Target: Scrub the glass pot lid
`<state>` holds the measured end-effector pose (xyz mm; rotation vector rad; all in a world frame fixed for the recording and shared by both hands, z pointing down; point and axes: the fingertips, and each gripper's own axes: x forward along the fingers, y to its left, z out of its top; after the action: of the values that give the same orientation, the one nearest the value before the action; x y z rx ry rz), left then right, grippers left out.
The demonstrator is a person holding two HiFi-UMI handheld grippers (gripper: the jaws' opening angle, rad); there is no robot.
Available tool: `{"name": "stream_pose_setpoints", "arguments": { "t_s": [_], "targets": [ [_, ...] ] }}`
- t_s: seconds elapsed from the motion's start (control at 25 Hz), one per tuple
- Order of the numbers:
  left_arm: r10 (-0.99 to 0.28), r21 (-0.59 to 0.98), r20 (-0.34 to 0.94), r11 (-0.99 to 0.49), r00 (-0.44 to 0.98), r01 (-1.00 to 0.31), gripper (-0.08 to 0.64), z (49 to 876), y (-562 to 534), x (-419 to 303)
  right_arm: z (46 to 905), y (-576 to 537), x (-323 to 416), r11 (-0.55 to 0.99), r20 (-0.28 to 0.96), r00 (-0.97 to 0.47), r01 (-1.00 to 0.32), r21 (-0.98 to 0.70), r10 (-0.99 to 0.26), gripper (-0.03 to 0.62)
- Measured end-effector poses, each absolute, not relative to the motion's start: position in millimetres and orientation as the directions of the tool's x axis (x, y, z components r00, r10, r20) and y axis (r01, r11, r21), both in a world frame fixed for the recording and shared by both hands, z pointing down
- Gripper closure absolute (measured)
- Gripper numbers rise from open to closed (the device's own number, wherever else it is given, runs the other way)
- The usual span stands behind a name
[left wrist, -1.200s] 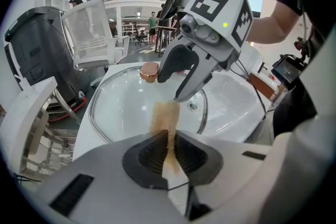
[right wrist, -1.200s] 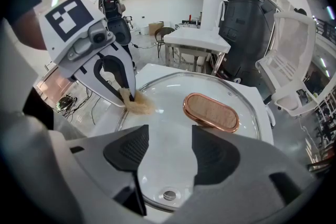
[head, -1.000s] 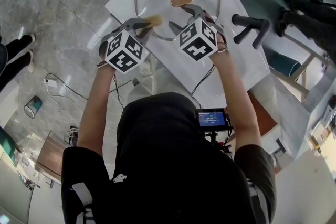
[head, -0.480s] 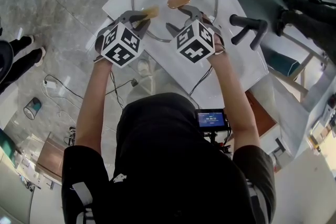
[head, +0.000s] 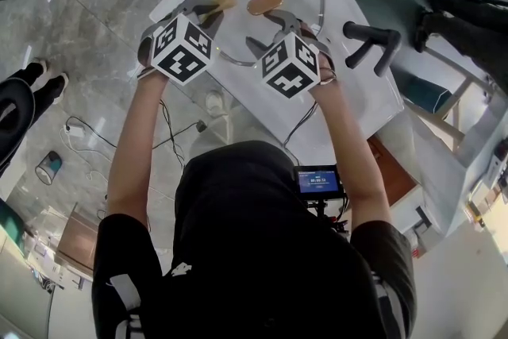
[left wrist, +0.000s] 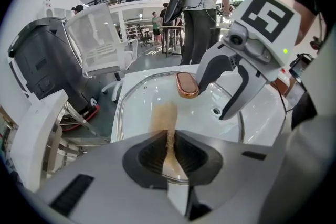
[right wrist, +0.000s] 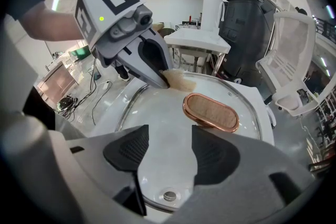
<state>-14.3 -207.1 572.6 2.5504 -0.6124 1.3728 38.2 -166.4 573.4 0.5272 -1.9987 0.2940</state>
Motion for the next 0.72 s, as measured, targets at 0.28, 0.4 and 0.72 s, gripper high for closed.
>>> {"name": "stream_pose_setpoints", "arguments": {
  "t_s": [0.28,0.4,0.72],
  "targets": [
    [-0.259,-0.037,0.835,-0.907,0.485,-0.420,0.540,571.7,-229.1,-11.5,573.6,-166.6,37.6,0.873,0.888,-0.396,-0.487,0.014,-0.235,0.354],
    [-0.255,-0.038,0.838,-0.909,0.483,-0.414,0.540,572.0,-237.5,-10.0,574.0,-166.9,37.9,0.873,0.888,-0.396,-0.488,0.012,-0.234,0.354],
    [-0.256,-0.056,0.842,-0.917,0.475,-0.396,0.540,572.4,-256.1,-5.2,574.1,-165.8,38.8,0.871,0.889,-0.396,-0.491,0.009,-0.232,0.354]
  ]
}}
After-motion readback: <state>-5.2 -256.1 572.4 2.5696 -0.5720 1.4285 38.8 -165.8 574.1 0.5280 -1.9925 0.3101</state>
